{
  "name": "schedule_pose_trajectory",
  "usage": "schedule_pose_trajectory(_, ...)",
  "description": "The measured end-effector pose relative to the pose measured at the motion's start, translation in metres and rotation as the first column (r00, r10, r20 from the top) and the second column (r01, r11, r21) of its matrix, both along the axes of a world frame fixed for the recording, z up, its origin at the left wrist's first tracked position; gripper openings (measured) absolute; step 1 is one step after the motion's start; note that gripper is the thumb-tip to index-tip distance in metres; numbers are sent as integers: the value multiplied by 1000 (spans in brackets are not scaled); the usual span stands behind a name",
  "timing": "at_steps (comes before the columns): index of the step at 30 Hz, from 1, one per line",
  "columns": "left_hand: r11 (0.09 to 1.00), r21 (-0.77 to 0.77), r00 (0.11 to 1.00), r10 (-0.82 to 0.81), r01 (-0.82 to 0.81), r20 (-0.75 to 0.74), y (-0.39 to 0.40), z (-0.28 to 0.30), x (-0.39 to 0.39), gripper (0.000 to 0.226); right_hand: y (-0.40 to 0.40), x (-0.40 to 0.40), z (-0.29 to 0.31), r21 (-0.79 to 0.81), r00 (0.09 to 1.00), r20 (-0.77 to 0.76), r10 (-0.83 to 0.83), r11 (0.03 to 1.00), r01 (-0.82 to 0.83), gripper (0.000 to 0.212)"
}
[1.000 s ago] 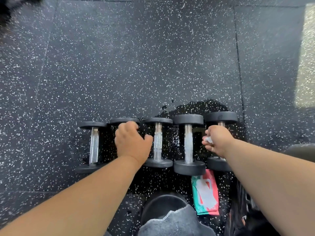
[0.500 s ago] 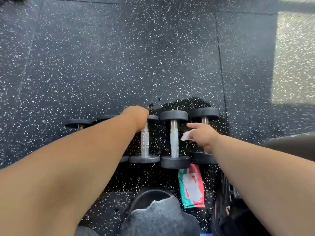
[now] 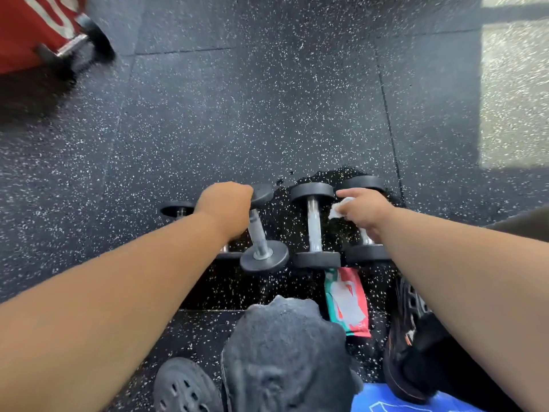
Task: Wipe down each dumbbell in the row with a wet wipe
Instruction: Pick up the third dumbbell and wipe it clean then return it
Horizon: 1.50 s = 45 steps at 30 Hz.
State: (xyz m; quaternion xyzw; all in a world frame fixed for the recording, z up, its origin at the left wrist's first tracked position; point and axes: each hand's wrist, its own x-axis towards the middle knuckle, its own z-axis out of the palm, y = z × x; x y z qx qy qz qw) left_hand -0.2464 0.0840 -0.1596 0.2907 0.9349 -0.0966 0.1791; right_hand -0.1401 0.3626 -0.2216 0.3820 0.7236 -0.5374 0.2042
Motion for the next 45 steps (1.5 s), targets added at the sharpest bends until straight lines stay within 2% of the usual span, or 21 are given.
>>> schedule_pose_trajectory(3, 997, 64, 995, 45, -40, -94, -8, 55, 14, 18, -13, 6, 41, 11, 995, -89, 37, 999, -36, 45)
schedule_pose_trajectory(7, 982, 150, 971, 142, -114, -193, -27, 130, 48, 10, -35, 31, 84, -88, 986, -165, 5, 996, -19, 44)
schedule_pose_trajectory(10, 960, 225, 953, 217, -168, -212, -45, 172, 88, 9, -56, 63, 115, -159, 971, -239, 0, 987, -39, 45)
schedule_pose_trajectory(12, 946, 262, 941, 254, -193, -222, -54, 190, 118, 9, -68, 85, 136, -191, 957, -287, 30, 978, -88, 44)
schedule_pose_trajectory(15, 934, 300, 940, 265, -194, -216, -61, 208, 169, 7, -74, 115, 169, -155, 910, -386, 150, 962, -225, 41)
schedule_pose_trajectory(20, 938, 265, 952, 267, -222, -151, -64, 209, 228, 21, -91, 156, 212, -164, 837, -477, 269, 908, -385, 42)
schedule_pose_trajectory(26, 946, 237, 960, 254, -222, -114, -79, 207, 260, 15, -113, 211, 207, -183, 854, -442, 274, 904, -385, 39)
schedule_pose_trajectory(31, 951, 260, 974, 202, -169, -106, -87, 217, 277, 38, -141, 213, 207, -236, 843, -452, 291, 872, -428, 34)
schedule_pose_trajectory(34, 939, 308, 977, 188, -151, -96, -94, 217, 286, 48, -167, 206, 207, -139, 805, -461, 375, 865, -482, 46)
schedule_pose_trajectory(42, 936, 323, 980, 176, -137, -94, -107, 209, 286, 39, -201, 189, 188, 31, 807, -526, 270, 954, -299, 59)
schedule_pose_trajectory(45, 935, 331, 981, 169, -127, -100, -111, 208, 284, 44, -201, 182, 185, 151, 758, -553, 345, 937, -316, 59)
